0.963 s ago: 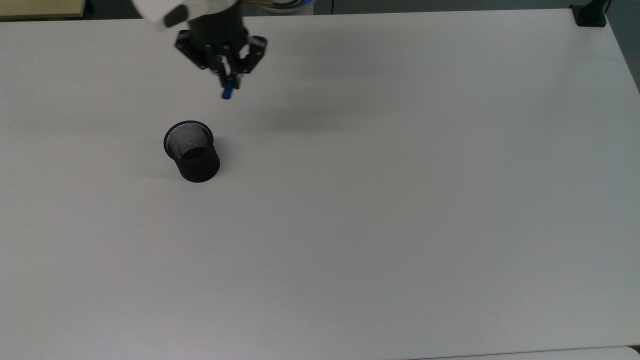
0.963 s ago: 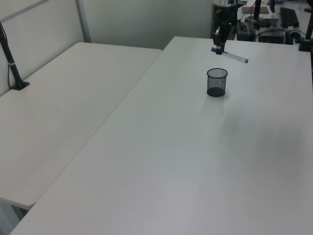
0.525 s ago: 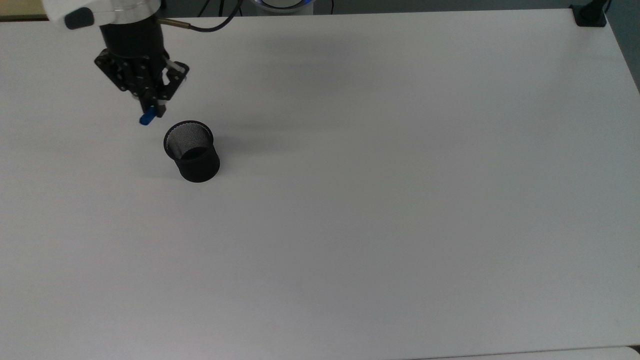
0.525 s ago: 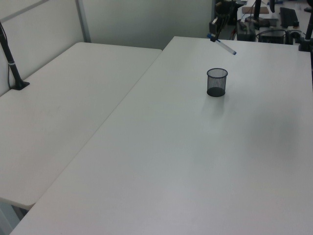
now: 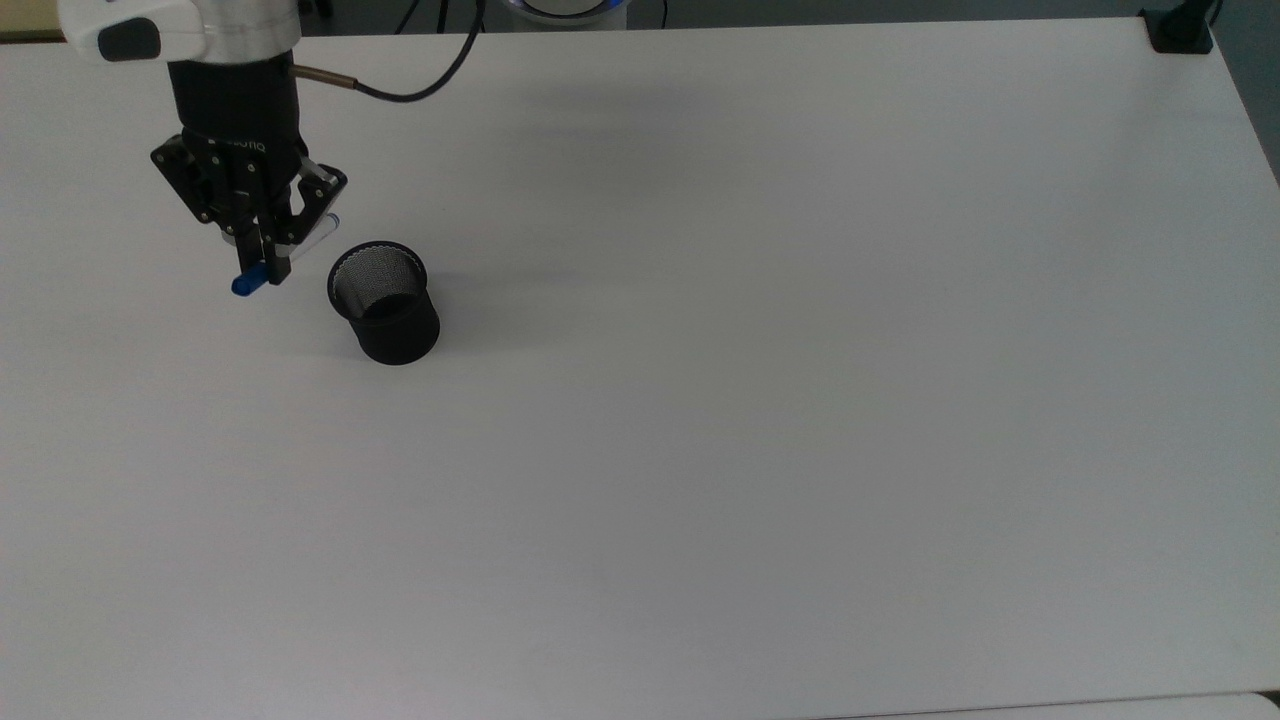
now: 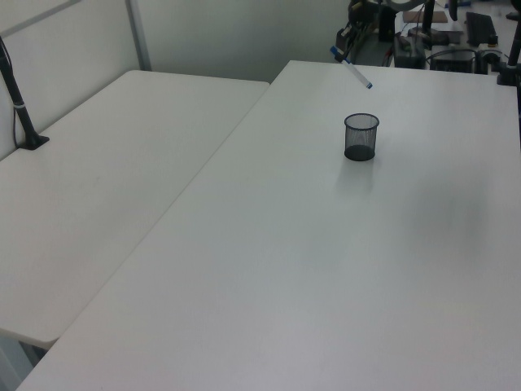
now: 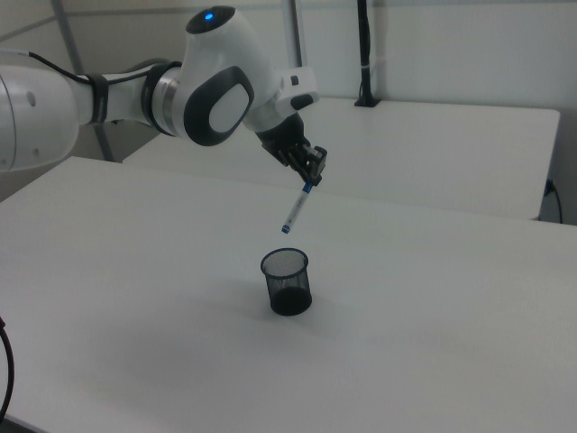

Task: Insert the marker
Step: 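Tilt the marker upright and lower it into the mesh cup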

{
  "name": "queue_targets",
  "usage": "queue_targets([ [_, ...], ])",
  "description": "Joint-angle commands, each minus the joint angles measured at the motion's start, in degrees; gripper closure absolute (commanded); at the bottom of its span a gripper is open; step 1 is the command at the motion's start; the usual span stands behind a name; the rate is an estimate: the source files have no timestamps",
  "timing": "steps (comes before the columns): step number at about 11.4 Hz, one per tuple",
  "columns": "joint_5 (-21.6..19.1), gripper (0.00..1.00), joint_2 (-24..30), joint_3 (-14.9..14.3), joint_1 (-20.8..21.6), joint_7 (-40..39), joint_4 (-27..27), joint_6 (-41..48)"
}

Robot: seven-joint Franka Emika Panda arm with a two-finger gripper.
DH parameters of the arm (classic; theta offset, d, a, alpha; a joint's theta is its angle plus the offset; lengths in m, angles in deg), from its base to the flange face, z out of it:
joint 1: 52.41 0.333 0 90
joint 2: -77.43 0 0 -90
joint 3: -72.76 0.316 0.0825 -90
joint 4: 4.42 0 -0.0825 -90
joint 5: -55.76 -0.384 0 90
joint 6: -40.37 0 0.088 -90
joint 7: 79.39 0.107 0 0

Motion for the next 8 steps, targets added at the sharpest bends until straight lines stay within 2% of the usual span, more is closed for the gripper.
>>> queue_targets([
  [1, -0.86, 1.00, 0.34, -0.32, 1.30, -0.47, 6.82, -8.75],
  [3, -0.77, 1.00, -0.62, -0.05, 2.27, -0.38, 8.50, -10.10],
  [8, -0.68, 1.00, -3.34, -0.31, 3.24, -0.21, 8.68, -12.99],
])
